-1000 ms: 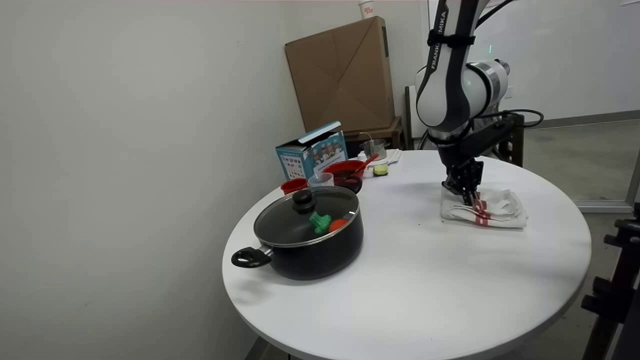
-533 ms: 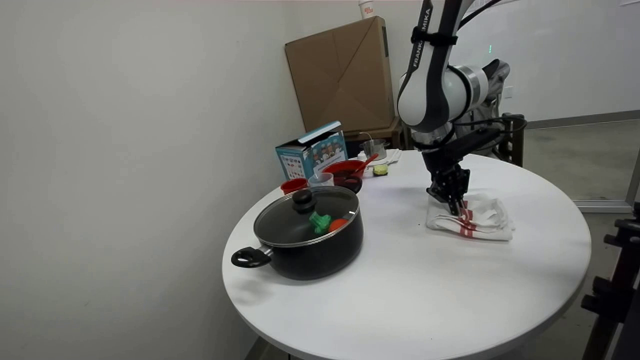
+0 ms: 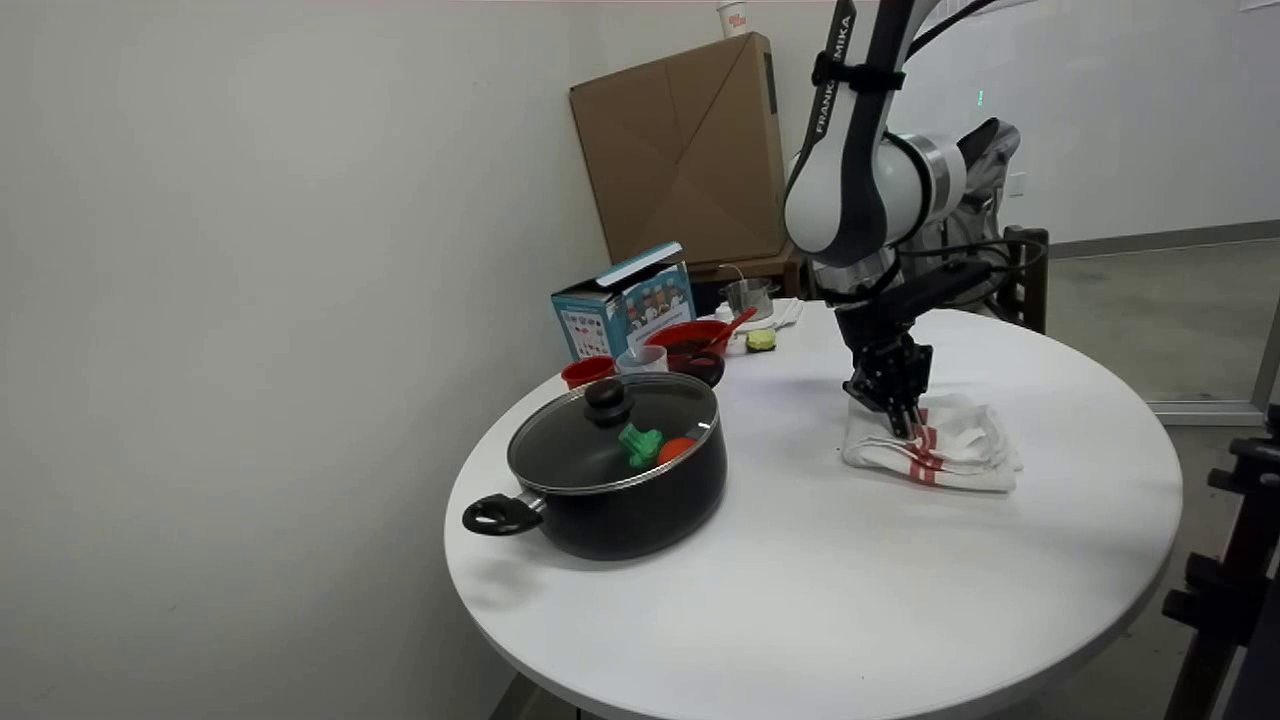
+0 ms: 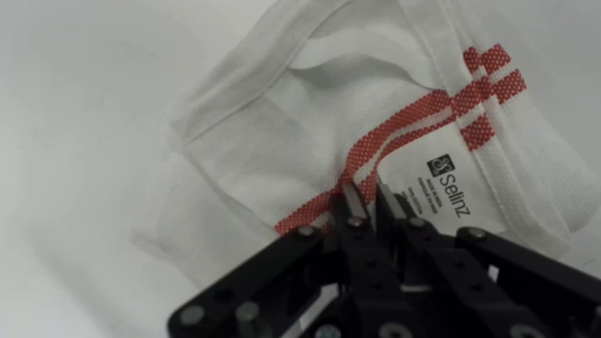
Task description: Use the towel to wipe the table
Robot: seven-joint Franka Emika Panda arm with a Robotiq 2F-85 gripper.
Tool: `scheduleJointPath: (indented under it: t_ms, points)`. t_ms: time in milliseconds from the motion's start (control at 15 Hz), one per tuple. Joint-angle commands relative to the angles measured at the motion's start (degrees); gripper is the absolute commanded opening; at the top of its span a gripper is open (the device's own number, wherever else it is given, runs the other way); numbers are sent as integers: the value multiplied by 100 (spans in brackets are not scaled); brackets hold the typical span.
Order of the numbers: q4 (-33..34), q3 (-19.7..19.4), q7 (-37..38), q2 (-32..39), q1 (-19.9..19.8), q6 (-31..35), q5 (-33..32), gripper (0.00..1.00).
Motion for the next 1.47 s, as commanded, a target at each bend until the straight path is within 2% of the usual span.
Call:
scheduleJointPath:
  t_ms: [0,267,333,533,733,1067,1400]
  points:
    - [21,-2,-1,11,5,-15,18,11]
    - [21,-2,3,11,4,-16,25,11]
    - [-110,-28,13,-100,-13,-9,31,4]
    - [-46,45,46,-92,145,-85,-17,4]
    - [82,185,108,3,550,-176,-196,4]
    - [421,366,156,225,1441,-568,-626,4]
    - [691,533,36,411,2016,-903,-980,4]
